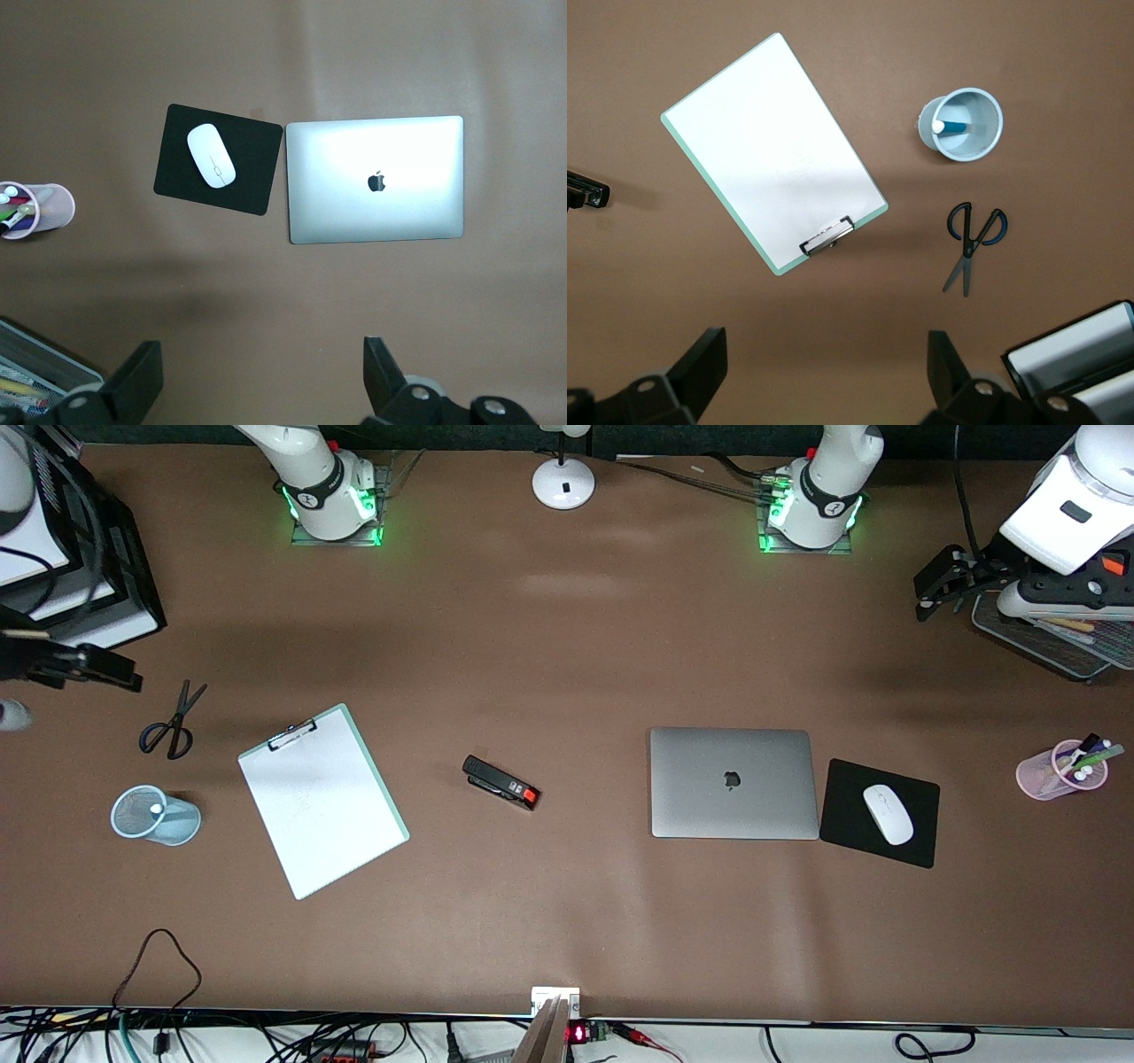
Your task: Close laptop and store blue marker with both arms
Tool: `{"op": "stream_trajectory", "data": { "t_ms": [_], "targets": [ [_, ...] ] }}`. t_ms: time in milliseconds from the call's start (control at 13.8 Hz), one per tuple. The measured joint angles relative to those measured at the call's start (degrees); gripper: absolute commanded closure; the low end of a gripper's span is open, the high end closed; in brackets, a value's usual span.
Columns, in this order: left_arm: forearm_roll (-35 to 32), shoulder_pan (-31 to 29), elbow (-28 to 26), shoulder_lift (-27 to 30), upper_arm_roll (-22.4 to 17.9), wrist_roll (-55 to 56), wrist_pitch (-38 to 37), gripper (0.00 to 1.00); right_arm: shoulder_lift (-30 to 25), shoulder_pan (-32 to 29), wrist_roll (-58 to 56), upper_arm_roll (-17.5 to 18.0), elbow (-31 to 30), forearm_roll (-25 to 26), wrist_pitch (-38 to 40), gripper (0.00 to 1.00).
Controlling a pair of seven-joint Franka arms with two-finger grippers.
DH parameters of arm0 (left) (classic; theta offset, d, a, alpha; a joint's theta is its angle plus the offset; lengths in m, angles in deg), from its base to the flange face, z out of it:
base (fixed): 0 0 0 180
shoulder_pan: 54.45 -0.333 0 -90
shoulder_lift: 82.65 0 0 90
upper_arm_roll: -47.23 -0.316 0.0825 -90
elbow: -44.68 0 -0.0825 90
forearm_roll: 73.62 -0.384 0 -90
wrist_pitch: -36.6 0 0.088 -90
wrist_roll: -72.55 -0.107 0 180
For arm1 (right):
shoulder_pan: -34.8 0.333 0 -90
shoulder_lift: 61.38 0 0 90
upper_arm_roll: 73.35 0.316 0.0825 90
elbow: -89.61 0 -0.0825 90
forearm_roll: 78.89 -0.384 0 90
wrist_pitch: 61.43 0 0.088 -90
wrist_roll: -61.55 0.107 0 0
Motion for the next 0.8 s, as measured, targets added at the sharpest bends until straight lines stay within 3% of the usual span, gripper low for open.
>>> {"op": "stream_trajectory", "data": {
  "t_ms": [798],
  "targets": [
    [0.00, -0.05, 0.00, 0.02, 0.00, 0.00, -0.03, 0.00, -6.41, -0.11, 0.00, 0.00, -7.40, -0.01, -0.58, 0.00]
  ]
}}
